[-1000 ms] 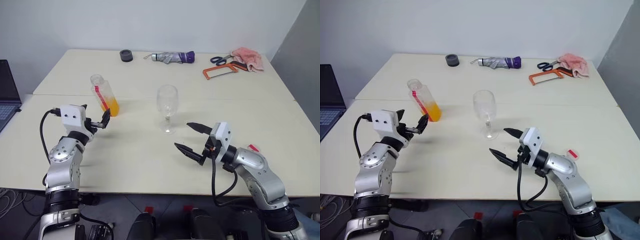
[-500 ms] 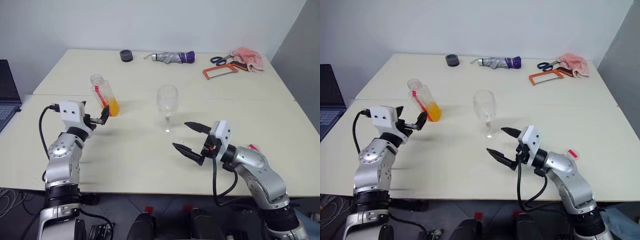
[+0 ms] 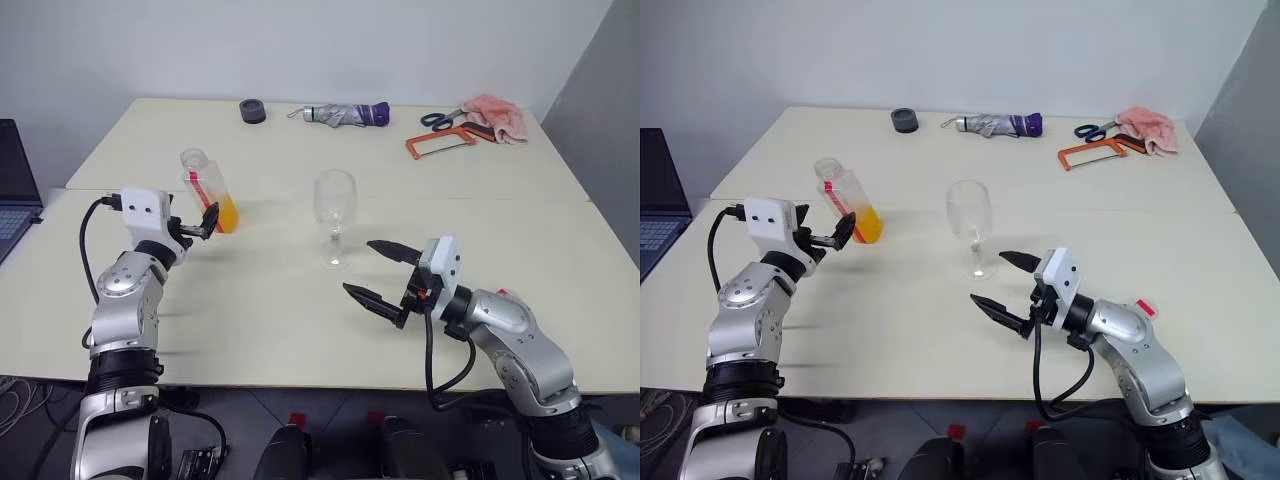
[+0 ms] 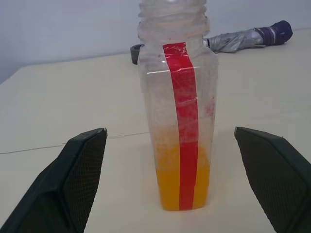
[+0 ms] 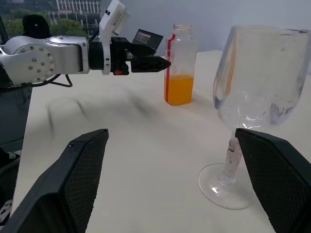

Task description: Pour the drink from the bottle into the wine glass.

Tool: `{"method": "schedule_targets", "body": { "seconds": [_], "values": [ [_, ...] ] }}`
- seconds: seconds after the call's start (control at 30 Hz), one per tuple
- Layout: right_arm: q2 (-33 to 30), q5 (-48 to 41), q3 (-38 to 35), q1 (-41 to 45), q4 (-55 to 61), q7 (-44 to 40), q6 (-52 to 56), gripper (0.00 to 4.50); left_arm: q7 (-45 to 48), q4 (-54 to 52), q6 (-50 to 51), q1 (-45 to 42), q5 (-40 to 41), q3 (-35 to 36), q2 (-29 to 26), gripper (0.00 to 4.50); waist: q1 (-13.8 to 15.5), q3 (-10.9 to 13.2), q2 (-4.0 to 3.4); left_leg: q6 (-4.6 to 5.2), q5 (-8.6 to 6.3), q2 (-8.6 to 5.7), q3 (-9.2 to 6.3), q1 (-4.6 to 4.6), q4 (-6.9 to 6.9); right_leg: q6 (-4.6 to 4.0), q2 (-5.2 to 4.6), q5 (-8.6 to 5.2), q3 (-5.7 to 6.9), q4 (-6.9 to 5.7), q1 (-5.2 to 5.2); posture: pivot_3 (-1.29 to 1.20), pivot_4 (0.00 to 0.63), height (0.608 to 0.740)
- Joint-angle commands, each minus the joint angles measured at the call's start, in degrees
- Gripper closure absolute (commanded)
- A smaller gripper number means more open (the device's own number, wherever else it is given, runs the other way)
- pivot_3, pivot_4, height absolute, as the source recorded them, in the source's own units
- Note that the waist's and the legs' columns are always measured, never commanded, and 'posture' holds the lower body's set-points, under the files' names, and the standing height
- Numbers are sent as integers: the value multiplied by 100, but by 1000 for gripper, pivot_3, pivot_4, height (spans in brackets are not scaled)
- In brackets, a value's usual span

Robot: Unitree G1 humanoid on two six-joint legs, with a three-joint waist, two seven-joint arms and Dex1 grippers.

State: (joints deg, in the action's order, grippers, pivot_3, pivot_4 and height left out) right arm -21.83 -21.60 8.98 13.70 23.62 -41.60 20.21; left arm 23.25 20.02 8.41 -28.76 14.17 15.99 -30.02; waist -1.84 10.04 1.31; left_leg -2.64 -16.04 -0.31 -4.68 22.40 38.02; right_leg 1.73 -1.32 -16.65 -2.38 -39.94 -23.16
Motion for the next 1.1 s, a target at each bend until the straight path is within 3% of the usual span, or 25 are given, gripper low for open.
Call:
{"method": "schedule_targets", "body": {
  "seconds": [0.03, 1.1],
  "values": [
    [3, -102, -17, 112, 248, -17, -29, 46, 53, 112, -41, -215, -44, 7, -121, 0, -1, 0, 0, 0, 0, 0, 1, 0, 0, 0, 0, 0, 0, 1, -1, 0, 150, 740],
    [63, -26, 131, 196, 193, -8, -105, 46, 188, 1051, -304, -886, -213, -158, -107, 0, -2, 0, 0, 0, 0, -1, -1, 3, 2, 0, 0, 0, 1, 0, -2, 0, 150, 740]
  ]
}}
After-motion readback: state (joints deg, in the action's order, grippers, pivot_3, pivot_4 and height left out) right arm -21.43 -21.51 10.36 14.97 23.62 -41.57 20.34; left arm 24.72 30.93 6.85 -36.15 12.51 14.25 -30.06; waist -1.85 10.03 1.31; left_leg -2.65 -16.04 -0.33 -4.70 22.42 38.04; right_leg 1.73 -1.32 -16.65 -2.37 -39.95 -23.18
